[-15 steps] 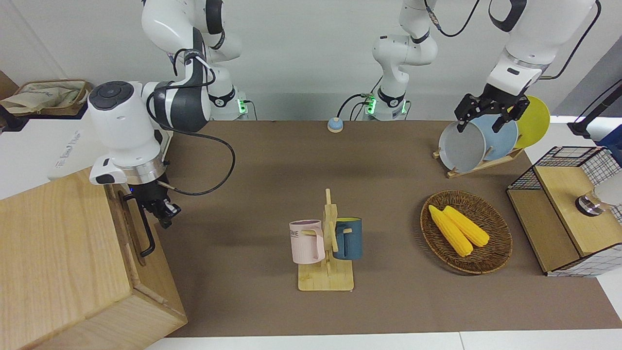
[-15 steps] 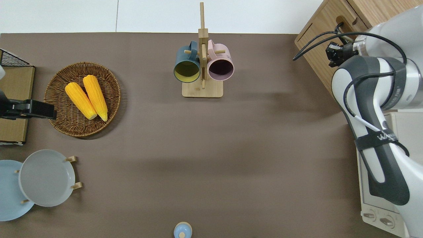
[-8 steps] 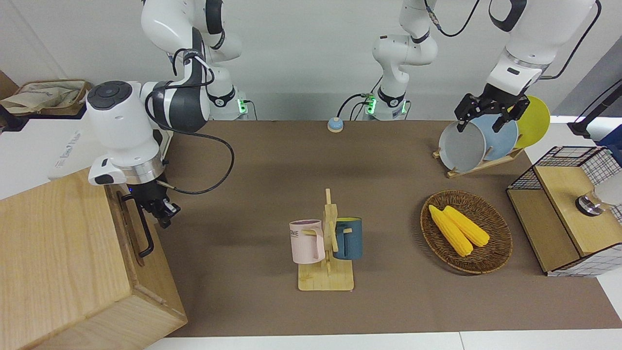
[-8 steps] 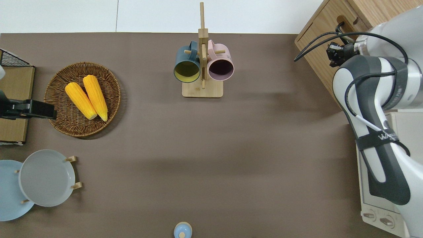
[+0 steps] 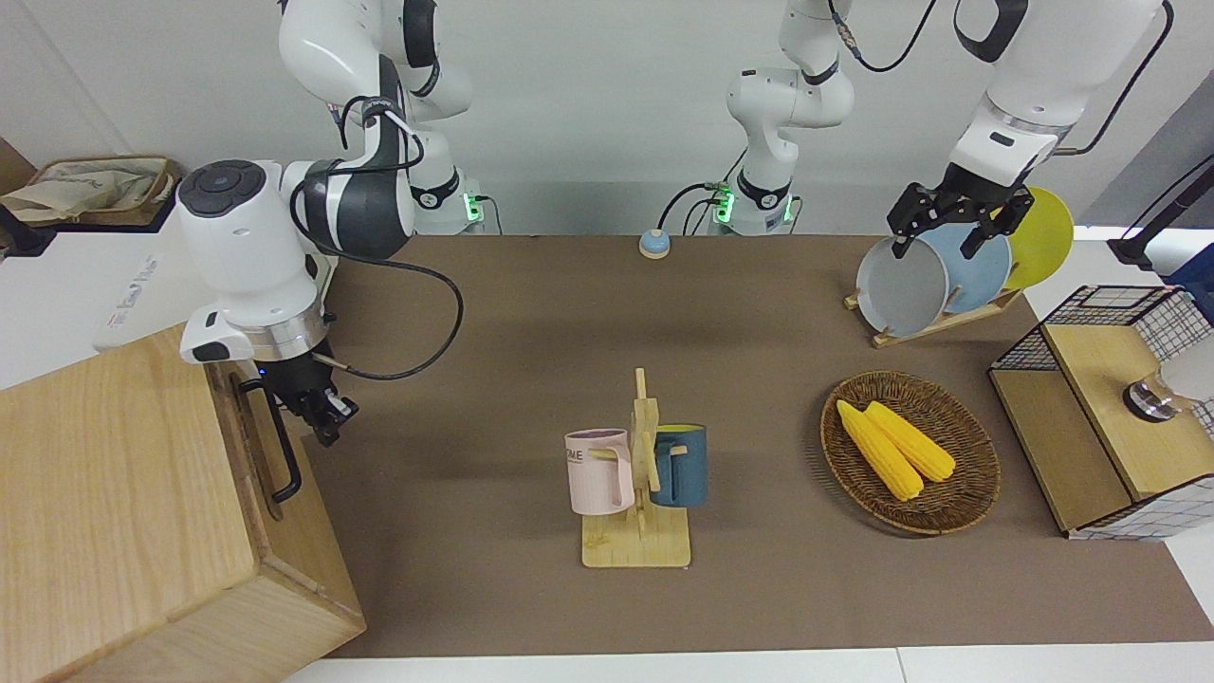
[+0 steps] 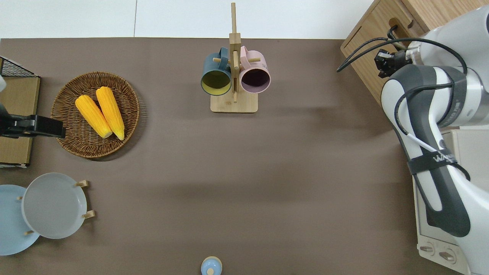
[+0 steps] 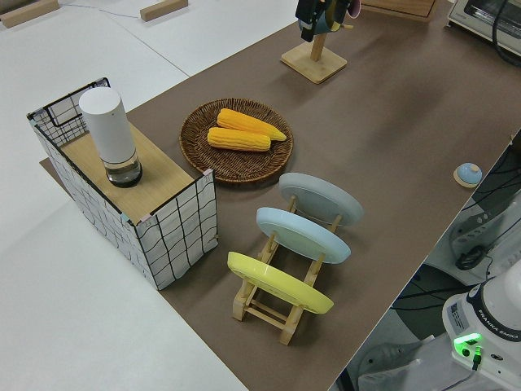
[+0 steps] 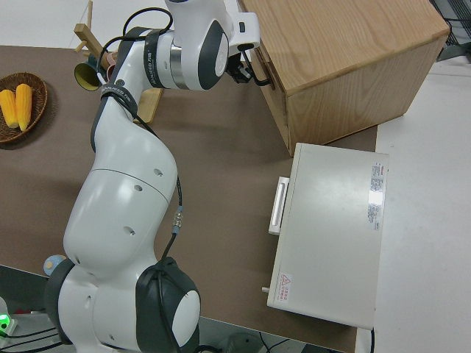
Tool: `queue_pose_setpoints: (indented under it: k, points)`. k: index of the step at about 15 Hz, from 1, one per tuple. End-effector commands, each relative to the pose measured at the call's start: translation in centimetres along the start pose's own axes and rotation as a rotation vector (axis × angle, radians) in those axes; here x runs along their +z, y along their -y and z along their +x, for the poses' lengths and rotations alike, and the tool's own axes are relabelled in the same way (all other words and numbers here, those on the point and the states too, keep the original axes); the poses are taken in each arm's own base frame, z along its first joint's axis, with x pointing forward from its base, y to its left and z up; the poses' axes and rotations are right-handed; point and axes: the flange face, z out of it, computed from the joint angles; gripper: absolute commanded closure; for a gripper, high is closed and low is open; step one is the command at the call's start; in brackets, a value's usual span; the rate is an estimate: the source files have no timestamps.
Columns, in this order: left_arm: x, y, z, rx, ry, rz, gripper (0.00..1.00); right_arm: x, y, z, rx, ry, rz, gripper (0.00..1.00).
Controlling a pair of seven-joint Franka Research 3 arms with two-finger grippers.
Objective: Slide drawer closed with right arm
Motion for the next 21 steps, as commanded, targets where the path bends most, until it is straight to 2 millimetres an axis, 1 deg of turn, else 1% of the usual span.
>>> queue_pose_setpoints:
  k: [1,2,4,5,6,8,9,11,14,16,18,19,20,21]
  points:
    - [-0.2,0.0,0.4,0.008,-0.007,0.016,0.0,-0.7,1.1,-1.4,-0.013,0.06,-0.008,1.0]
    - [-0.2,0.0,0.4,0.008,-0.007,0.016,0.0,-1.2,1.4,-1.8,-0.015,0.064,0.003,1.0]
    - [-0.3,0.0,0.4,0.008,-0.008,0.016,0.0,-2.5,2.8,-3.0,-0.04,0.068,0.016,1.0]
    - [-0.2,0.0,0.4,0.008,-0.007,0.016,0.0,-2.8,3.2,-3.5,-0.04,0.073,0.015,1.0]
    - [-0.3,0.0,0.4,0.008,-0.008,0.016,0.0,-3.5,3.5,-3.9,-0.031,0.075,0.02,1.0]
    - [-0.2,0.0,0.4,0.008,-0.007,0.016,0.0,-4.7,4.7,-5.1,-0.049,0.071,0.031,1.0]
    - [-0.3,0.0,0.4,0.008,-0.008,0.016,0.0,-5.0,4.8,-5.4,-0.061,0.079,0.023,1.0]
    - [-0.3,0.0,0.4,0.008,-0.008,0.016,0.0,-6.1,4.6,-5.9,-0.079,0.092,0.011,1.0]
    - [-0.2,0.0,0.4,0.008,-0.007,0.016,0.0,-8.8,3.9,-6.4,-0.174,0.094,0.026,1.0]
    - [-0.2,0.0,0.4,0.008,-0.007,0.016,0.0,-10.1,2.9,-6.9,-0.247,0.124,0.016,1.0]
    - [-0.2,0.0,0.4,0.008,-0.007,0.016,0.0,-11.4,1.9,-7.1,-0.284,0.138,0.008,1.0]
    - [-0.3,0.0,0.4,0.008,-0.008,0.016,0.0,-12.7,1.0,-7.1,-0.329,0.127,-0.008,1.0]
    - [-0.2,0.0,0.4,0.008,-0.007,0.016,0.0,-13.6,0.6,-7.4,-0.419,0.122,-0.029,1.0]
    - [-0.2,0.0,0.4,0.008,-0.007,0.016,0.0,-13.8,0.5,-7.6,-0.472,0.124,-0.051,1.0]
